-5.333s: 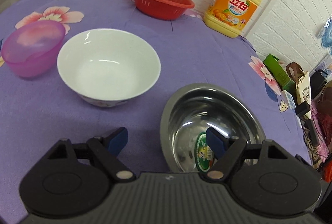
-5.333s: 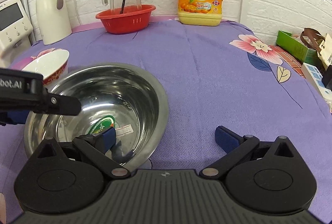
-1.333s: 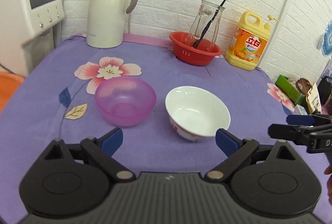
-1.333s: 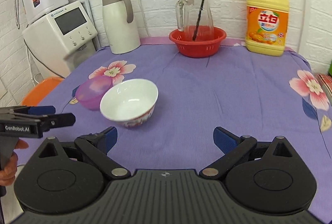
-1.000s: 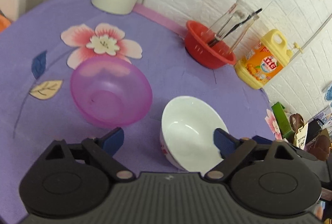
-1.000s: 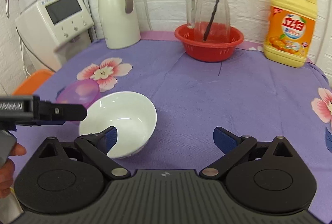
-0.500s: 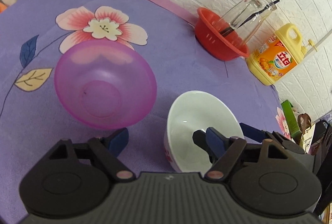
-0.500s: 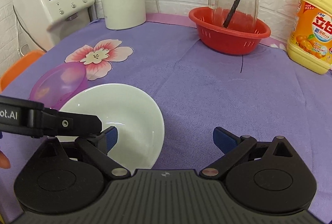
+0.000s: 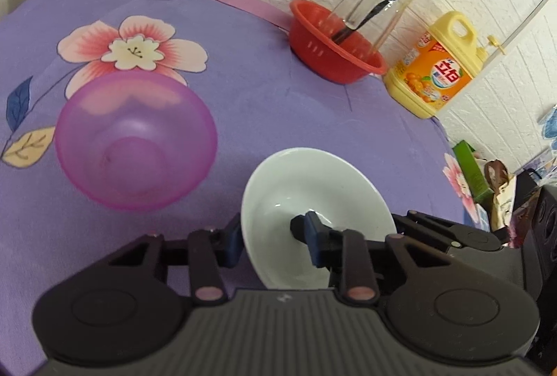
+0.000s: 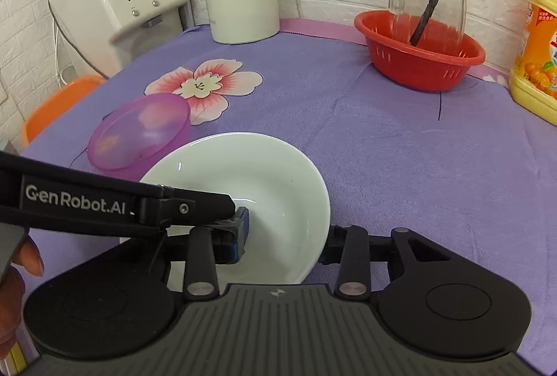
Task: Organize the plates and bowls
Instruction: 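Carry the white bowl and lower it into the steel bowl, release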
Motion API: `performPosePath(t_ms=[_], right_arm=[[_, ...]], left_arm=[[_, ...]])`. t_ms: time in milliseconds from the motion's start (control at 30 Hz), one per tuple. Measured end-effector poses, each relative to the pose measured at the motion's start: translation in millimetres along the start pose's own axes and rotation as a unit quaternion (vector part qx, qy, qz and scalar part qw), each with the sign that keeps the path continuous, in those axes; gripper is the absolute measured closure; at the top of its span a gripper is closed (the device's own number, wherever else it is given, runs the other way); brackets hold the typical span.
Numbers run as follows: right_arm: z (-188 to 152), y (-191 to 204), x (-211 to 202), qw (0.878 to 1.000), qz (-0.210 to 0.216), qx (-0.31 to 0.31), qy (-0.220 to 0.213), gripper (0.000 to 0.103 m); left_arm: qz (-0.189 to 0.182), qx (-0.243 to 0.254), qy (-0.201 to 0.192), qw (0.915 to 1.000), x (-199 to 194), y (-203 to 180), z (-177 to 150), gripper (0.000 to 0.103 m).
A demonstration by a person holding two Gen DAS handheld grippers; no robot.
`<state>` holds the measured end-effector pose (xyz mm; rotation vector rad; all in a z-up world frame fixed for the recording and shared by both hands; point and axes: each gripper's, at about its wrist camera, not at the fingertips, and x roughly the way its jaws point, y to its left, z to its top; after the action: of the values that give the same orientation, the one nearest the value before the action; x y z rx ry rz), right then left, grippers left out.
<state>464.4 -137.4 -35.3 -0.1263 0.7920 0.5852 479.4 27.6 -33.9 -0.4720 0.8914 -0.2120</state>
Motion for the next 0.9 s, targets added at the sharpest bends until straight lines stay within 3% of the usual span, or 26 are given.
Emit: performPosePath(t_ms=[367,633,900], right_arm=[[-34.6,24.1,-86.0,1.0,-0.022,0.013,-0.01,0.035],[-99.5,43.6,-171.8,0.997,-0.061,0.028,-0.028,0.035],[-161.7,55.4,-210.9,0.994,-0.084,0.055,-0.03,0.035]], left_arm=[[-0.034,0.021,-0.007,0.9992,-69.9,-36.7,-57.1,0.075],[-0.075,0.057,-0.001,0.9955,-123.7,-76.5,-134.4,0.075],[-0.088,0.076,0.017,0.993,-142.1,-91.8,-199.3,0.075]])
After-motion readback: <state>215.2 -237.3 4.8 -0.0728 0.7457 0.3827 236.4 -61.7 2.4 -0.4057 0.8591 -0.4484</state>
